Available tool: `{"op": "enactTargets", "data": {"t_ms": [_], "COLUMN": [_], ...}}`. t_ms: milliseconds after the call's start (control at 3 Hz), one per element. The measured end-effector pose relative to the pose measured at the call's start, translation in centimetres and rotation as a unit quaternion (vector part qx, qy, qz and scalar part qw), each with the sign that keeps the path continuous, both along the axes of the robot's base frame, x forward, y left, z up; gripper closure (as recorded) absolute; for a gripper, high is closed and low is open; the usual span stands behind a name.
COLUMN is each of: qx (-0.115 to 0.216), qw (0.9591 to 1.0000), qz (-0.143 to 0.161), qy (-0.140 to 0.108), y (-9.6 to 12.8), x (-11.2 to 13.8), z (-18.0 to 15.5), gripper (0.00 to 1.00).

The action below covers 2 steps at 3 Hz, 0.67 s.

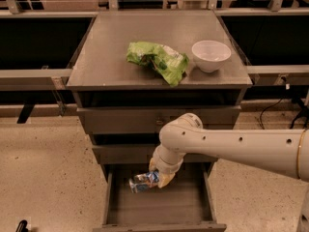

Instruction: Place redbull can into bottom drawer

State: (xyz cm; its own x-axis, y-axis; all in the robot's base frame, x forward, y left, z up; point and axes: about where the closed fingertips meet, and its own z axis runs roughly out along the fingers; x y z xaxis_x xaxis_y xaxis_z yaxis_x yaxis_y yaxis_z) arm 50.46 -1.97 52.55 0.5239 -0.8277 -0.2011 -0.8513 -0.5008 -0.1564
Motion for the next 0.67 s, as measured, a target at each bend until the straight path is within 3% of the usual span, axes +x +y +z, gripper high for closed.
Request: {"op": "enactTargets", "data": {"t_ms": [333,667], "qx": [-0.005,0.008], "qw": [0.9994,0.9959], "qz": [-0.023,-0.072], "qy": [0.026,0.054], "y": [-0.9,-2.5], "x": [0.8,1.7], "z": [-3.1,-9.0], "gripper": [1.0,1.0]}}
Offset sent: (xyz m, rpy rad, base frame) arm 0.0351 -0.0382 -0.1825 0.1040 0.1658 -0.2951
